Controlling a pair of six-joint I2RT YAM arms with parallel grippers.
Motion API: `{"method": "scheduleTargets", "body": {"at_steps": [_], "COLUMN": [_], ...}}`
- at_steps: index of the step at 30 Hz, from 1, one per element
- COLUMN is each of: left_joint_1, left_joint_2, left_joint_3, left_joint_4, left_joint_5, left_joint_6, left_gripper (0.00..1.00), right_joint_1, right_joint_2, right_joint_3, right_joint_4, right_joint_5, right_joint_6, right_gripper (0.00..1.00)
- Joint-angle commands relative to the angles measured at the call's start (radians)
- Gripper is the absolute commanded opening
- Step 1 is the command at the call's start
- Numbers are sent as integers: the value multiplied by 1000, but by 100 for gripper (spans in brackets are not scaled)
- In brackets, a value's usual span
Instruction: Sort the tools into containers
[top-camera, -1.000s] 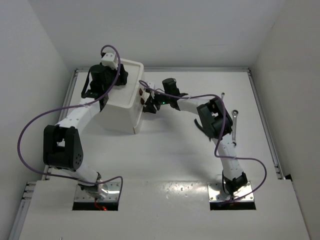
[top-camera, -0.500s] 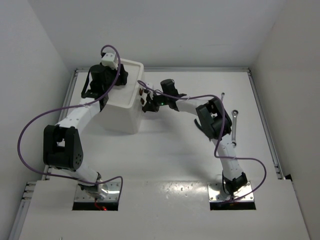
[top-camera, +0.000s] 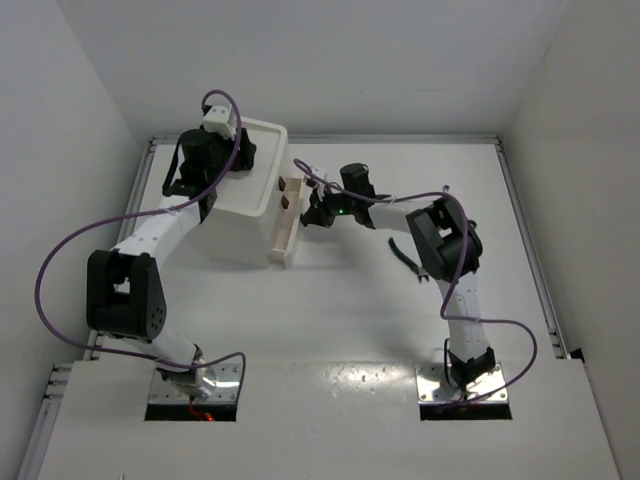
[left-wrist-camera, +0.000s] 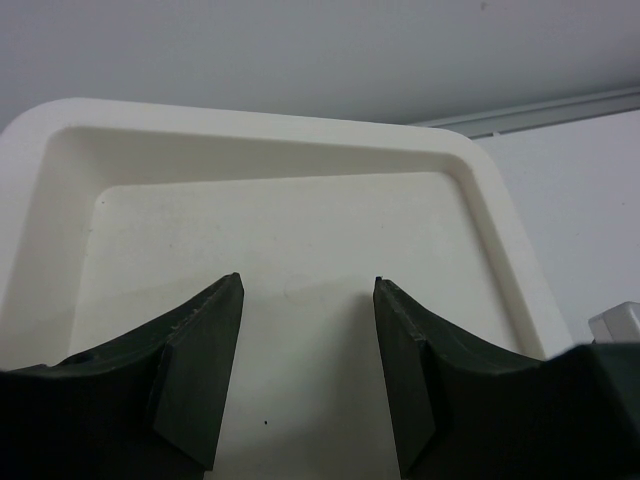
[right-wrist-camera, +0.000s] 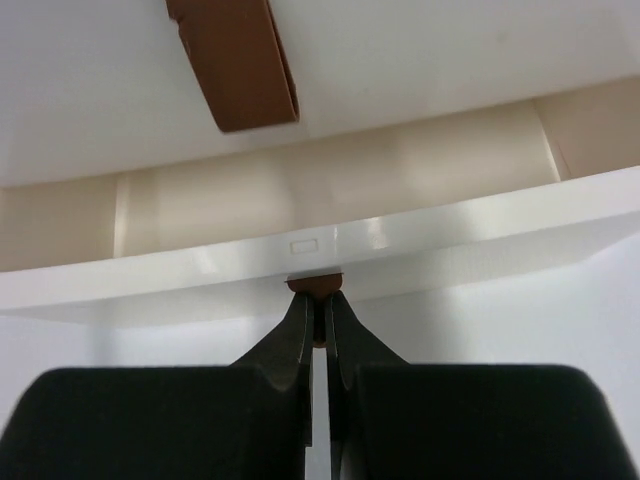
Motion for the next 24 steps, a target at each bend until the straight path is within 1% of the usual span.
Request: {"method": "scheduleTargets", "body": {"at_steps": [1,7,15,24], "left_joint_1": [-2,-2,-2,-11], "left_joint_2": [191,191,191,191], "left_joint_3": [-188,-188,-188,-188], "left_joint_4": [-713,-713,-713,-713], "left_joint_5": [23,23,23,32], "left_joint_6": [-66,-66,-66,-66], "left_gripper": [62,62,62,62], "right_joint_1": [-33,-78,-139,-199], "right_joint_2": [-91,-153,-242,-291], "right_joint_3": [-25,-64,-165,-226], "right_joint_4": [41,6,-51,-99], "right_joint_5": [-24,-43,-56,-56], "right_joint_6": [9,-3,-32,-77], "right_gripper": [0,0,0,0]}}
